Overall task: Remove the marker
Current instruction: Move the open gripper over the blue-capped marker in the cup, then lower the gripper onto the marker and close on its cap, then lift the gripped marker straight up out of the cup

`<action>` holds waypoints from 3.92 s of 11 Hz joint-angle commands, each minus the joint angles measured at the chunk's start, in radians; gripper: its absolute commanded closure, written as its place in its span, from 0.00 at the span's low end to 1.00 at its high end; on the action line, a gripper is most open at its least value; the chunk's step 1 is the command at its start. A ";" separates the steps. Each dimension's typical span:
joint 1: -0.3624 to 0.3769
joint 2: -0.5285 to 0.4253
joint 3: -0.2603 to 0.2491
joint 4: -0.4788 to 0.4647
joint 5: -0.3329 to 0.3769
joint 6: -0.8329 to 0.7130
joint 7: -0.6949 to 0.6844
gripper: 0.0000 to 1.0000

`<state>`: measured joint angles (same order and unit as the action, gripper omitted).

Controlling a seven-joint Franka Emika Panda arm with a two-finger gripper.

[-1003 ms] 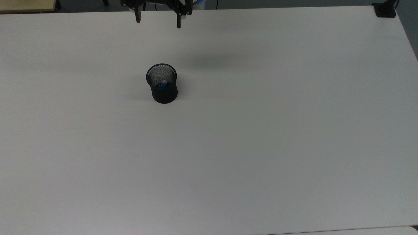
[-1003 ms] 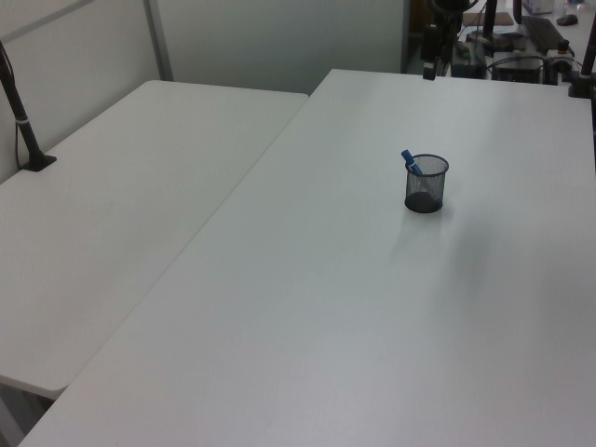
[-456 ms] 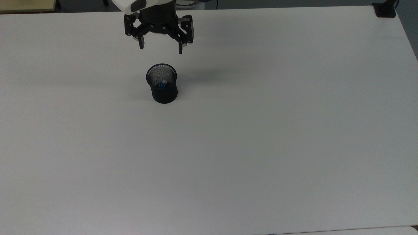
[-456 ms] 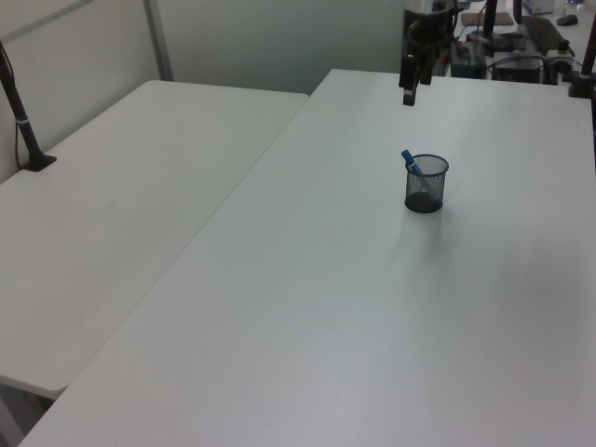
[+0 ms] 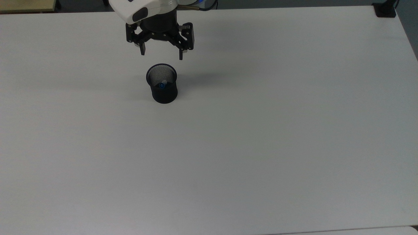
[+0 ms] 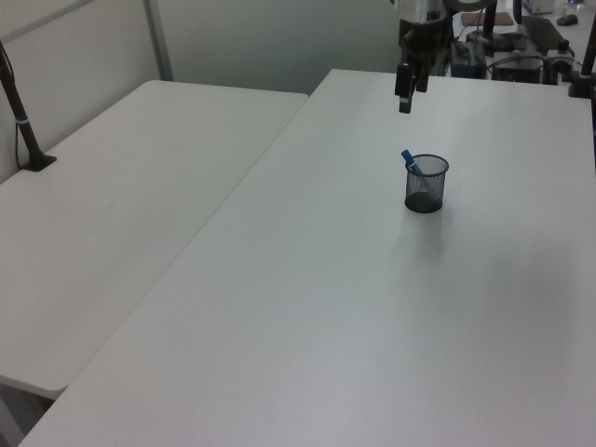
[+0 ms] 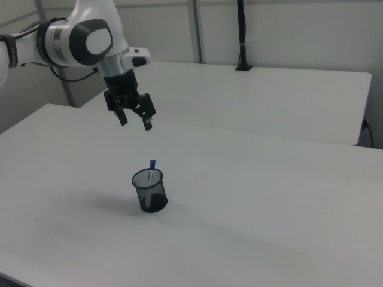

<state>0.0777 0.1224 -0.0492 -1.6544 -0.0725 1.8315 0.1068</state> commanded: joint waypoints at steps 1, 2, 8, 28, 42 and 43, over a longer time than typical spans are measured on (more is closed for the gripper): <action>-0.001 0.011 0.008 0.002 0.019 0.034 -0.024 0.00; -0.001 0.011 0.008 0.002 0.020 0.043 -0.024 0.00; 0.002 0.026 0.009 0.001 0.019 0.052 -0.022 0.00; 0.024 0.123 0.011 -0.062 -0.048 0.239 -0.013 0.03; -0.016 0.063 0.014 -0.245 -0.147 0.291 -0.024 0.71; -0.016 0.065 0.014 -0.245 -0.147 0.293 -0.024 0.75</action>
<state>0.0634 0.2204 -0.0350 -1.8554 -0.2041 2.1029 0.1002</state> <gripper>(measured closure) 0.714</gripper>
